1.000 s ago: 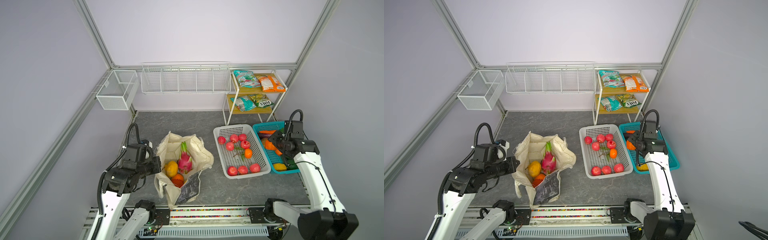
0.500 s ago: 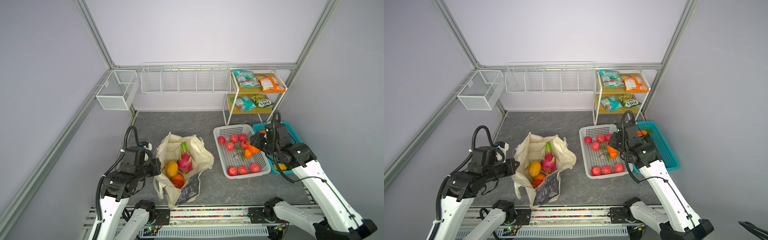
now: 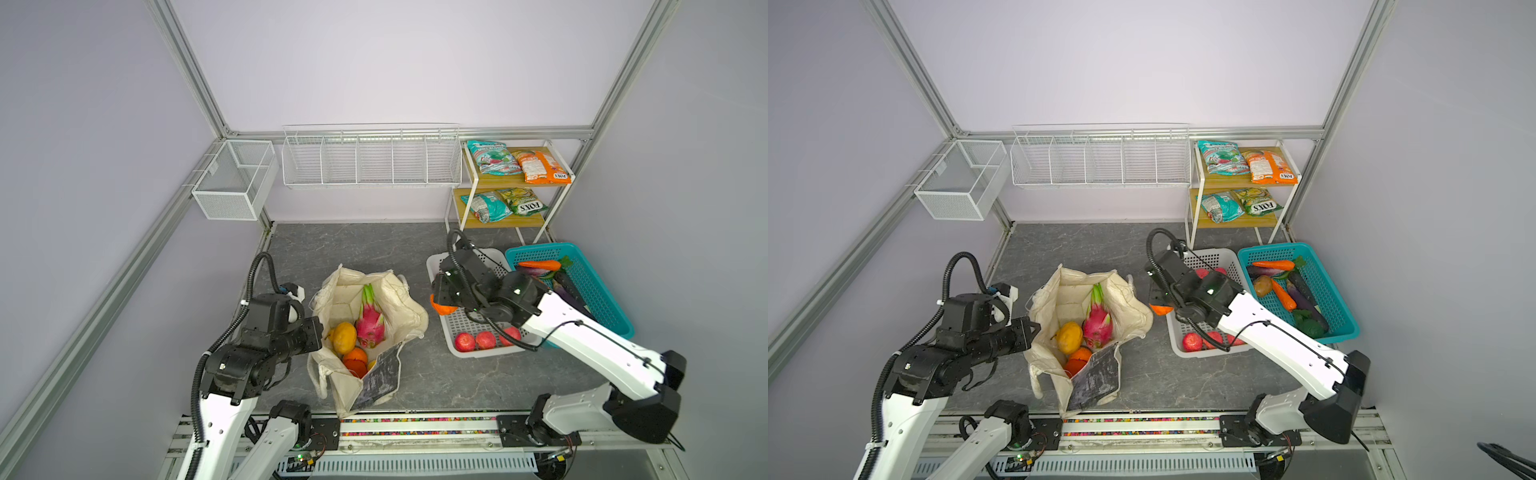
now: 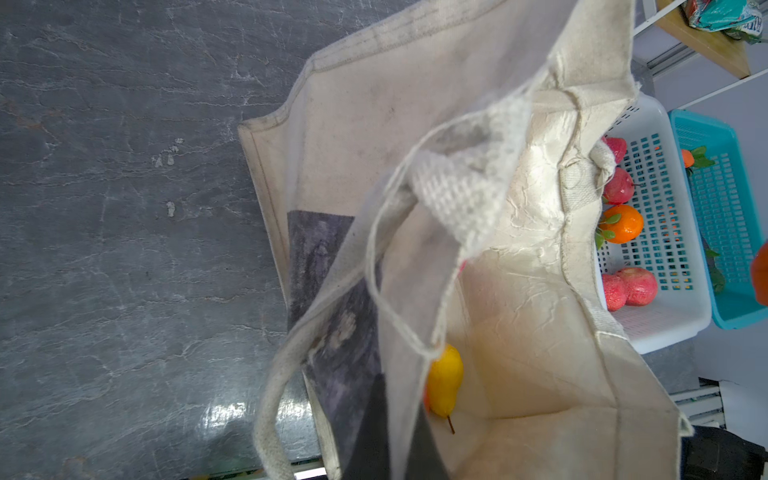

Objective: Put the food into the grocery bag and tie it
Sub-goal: 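Carry the orange pepper over the tote and lower it inside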

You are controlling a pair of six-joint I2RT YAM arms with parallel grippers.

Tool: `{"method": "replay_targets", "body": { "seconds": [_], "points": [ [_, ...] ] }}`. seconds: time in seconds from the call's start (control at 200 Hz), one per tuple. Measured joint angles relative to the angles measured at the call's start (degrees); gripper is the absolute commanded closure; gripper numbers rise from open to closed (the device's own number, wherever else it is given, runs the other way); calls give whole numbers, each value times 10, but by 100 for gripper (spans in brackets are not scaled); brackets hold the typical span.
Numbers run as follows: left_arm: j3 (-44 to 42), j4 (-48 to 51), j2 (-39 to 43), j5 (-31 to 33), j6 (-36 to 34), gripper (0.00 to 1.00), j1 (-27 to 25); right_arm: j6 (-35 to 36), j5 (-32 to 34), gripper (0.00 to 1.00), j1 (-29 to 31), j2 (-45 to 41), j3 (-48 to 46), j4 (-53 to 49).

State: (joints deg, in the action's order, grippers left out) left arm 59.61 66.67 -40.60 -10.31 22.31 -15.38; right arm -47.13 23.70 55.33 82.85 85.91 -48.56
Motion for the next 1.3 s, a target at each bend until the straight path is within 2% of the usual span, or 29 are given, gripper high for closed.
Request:
{"method": "replay_targets", "body": {
  "seconds": [0.195,0.51,1.045,1.3],
  "points": [
    [0,-2,1,-3,0,98,0,4,-21,42,54,101,69,26],
    [0,-2,5,-3,2,98,0,4,-79,42,104,226,165,69],
    [0,-1,16,-3,12,98,0,-14,-146,42,124,297,179,118],
    [0,-1,16,-3,12,98,0,-35,-193,41,132,359,179,150]
  ]
}}
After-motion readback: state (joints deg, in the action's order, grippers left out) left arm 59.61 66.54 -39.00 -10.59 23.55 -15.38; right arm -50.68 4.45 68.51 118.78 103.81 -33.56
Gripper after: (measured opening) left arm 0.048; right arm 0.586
